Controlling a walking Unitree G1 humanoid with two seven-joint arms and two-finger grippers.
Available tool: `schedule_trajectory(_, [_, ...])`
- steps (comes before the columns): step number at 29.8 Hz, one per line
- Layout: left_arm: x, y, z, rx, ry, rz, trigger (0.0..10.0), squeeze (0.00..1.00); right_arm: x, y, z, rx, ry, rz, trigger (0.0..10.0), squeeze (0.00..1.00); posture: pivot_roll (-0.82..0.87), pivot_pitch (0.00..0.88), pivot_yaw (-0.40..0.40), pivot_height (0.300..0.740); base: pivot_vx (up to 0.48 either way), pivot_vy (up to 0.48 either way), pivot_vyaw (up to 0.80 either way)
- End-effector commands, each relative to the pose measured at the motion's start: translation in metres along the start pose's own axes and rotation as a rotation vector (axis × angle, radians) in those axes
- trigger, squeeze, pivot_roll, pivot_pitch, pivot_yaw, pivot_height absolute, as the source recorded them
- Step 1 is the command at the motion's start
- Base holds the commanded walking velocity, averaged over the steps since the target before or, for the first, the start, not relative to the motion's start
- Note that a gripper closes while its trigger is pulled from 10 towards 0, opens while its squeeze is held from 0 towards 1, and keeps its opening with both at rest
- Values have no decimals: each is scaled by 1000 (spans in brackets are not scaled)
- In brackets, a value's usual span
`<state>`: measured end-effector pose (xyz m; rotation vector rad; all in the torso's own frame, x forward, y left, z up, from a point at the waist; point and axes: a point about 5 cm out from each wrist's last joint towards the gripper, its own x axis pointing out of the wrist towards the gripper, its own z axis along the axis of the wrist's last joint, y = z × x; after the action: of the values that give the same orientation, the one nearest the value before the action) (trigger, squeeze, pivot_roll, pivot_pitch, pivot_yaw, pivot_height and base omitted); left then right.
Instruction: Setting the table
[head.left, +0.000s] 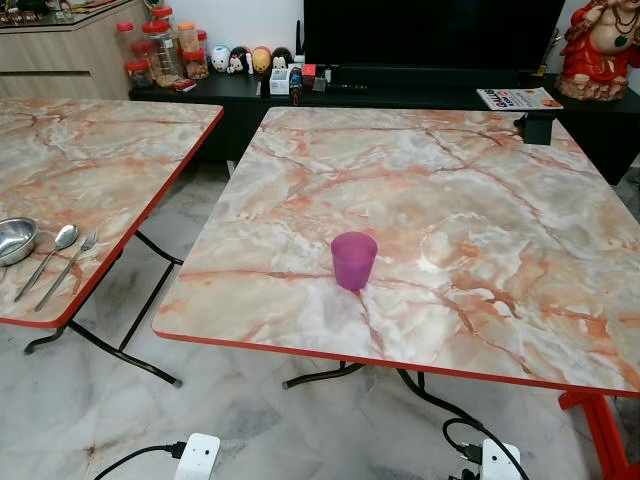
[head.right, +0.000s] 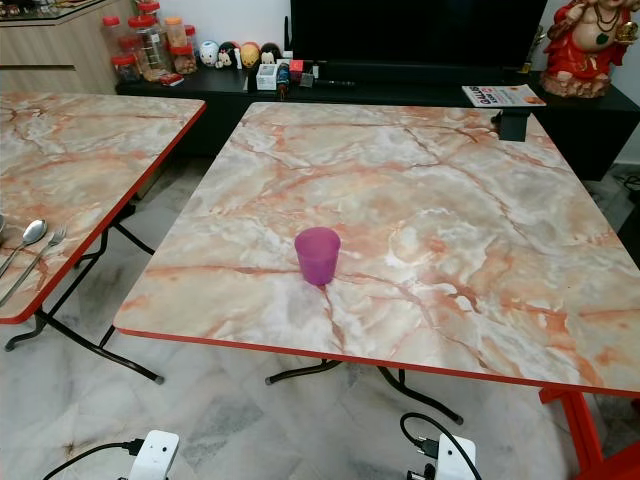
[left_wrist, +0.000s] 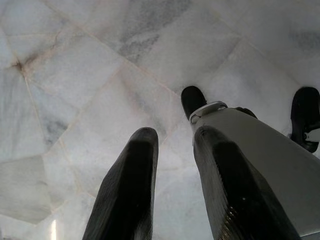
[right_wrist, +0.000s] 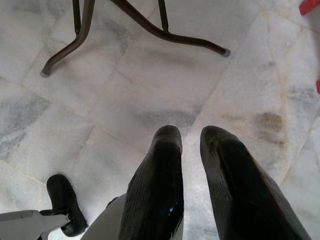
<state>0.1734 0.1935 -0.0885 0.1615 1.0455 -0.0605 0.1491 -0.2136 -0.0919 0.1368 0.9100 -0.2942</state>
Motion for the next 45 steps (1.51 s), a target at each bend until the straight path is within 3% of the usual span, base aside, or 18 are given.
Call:
schedule_trajectory(1, [0,-1,2,-27,-11,7,10000,0,1,0,3,12,-5,-4,10000,0,-77,0,0,740,0,0,0])
schedule_trajectory(5, [0,-1,-1,13,2,-7,10000,0,1,0,4,58,-22,-25,10000,0,-162,0,62,740,0,0,0])
schedule_trajectory(19, [1,-2,9,55,-14,-24,10000,0,-1,-8,-1,105,-22,-68,10000,0,-233,0,110,740,0,0,0])
schedule_trajectory(36, [1,7,11,55,-13,-3,10000,0,-1,1,-1,127,-21,-60,10000,0,-159,0,108,740,0,0,0])
schedule_trajectory(45, [1,10,13,13,-22,21,10000,0,1,3,3,88,-16,-35,10000,0,-114,0,62,740,0,123,0])
